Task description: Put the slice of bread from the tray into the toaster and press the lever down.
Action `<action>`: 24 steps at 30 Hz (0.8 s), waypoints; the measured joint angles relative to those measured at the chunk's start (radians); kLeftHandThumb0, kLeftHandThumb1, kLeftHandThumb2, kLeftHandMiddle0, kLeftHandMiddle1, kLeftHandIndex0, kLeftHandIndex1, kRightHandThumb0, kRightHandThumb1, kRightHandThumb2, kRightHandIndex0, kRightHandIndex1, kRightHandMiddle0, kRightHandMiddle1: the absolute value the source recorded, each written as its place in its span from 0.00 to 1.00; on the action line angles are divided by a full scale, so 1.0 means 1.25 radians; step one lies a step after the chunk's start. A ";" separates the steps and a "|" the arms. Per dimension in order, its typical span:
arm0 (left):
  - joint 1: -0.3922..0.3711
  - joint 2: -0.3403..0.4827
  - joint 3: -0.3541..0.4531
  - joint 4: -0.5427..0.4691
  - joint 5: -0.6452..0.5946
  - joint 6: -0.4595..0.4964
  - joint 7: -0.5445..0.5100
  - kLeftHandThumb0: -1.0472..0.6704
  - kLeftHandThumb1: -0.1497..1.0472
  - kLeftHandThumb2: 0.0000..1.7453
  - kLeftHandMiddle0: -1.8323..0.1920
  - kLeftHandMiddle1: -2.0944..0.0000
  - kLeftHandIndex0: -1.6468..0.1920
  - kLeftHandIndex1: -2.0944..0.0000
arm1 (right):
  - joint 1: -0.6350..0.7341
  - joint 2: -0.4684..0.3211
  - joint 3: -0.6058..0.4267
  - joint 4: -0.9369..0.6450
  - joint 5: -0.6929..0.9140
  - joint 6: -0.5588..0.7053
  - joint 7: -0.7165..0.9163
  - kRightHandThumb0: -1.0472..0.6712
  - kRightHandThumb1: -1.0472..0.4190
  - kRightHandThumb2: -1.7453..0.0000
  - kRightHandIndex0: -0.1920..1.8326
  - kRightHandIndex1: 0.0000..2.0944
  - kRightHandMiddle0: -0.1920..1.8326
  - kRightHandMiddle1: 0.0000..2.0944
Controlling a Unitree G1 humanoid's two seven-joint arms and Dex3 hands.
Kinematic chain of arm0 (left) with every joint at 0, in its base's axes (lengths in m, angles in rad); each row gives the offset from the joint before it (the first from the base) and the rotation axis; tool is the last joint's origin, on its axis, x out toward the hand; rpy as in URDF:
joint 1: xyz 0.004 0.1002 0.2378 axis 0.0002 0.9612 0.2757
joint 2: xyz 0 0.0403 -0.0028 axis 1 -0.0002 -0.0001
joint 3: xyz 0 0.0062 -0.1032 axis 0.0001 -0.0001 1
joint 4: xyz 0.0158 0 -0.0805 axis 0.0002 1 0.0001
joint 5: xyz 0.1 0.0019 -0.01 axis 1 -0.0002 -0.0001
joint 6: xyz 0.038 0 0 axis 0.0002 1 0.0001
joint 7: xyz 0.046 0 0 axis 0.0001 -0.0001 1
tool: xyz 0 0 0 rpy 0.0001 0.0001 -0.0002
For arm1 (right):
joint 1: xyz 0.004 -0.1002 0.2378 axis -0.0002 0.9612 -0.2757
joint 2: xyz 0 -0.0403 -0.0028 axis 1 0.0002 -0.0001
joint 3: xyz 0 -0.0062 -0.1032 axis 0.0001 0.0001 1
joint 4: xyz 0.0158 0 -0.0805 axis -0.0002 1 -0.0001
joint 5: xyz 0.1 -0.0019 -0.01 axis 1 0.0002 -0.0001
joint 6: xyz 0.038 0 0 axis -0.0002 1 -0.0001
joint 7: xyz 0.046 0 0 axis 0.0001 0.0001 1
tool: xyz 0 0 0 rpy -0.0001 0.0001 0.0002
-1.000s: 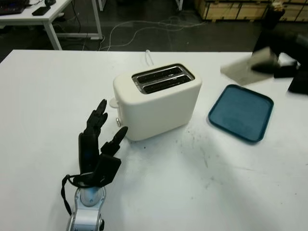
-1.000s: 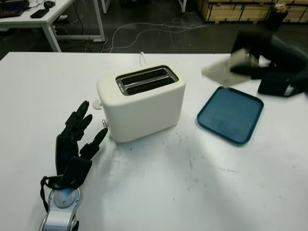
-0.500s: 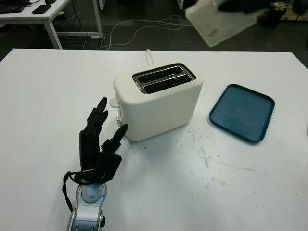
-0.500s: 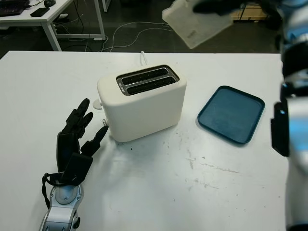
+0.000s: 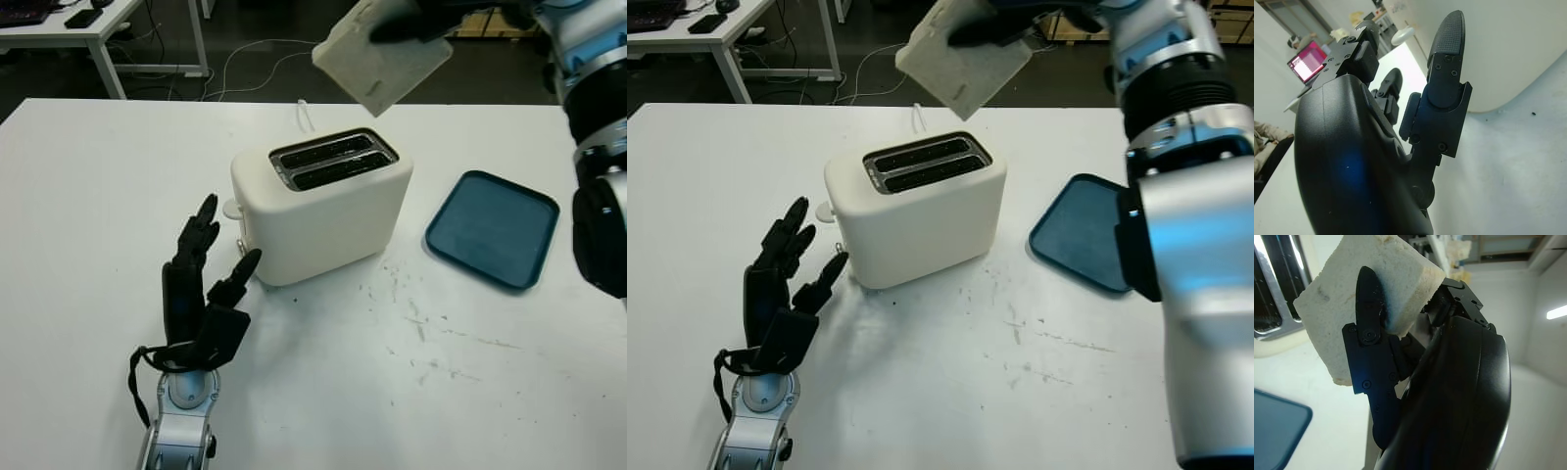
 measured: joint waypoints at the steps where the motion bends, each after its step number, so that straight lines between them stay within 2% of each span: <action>1: 0.000 0.000 -0.001 0.000 0.000 0.000 0.001 0.23 0.89 0.10 0.73 0.86 0.70 1.00 | 0.000 0.005 0.000 0.000 0.000 0.006 0.004 0.34 0.09 0.84 0.63 0.83 0.56 0.83; 7: 0.000 0.000 -0.003 0.000 0.000 0.000 0.003 0.24 0.89 0.11 0.73 0.85 0.70 1.00 | 0.000 0.019 0.003 0.000 -0.002 0.010 0.014 0.33 0.09 0.84 0.64 0.83 0.57 0.83; 17: 0.000 0.000 -0.004 0.010 0.002 -0.003 0.015 0.22 0.89 0.11 0.74 0.84 0.70 1.00 | 0.031 0.019 0.042 0.020 -0.043 -0.054 -0.011 0.32 0.09 0.81 0.64 0.83 0.56 0.83; 24: -0.001 0.000 -0.005 0.011 0.001 -0.003 0.020 0.23 0.89 0.11 0.74 0.84 0.69 1.00 | 0.047 0.020 0.053 0.030 -0.043 -0.080 -0.010 0.35 0.09 0.80 0.64 0.83 0.56 0.83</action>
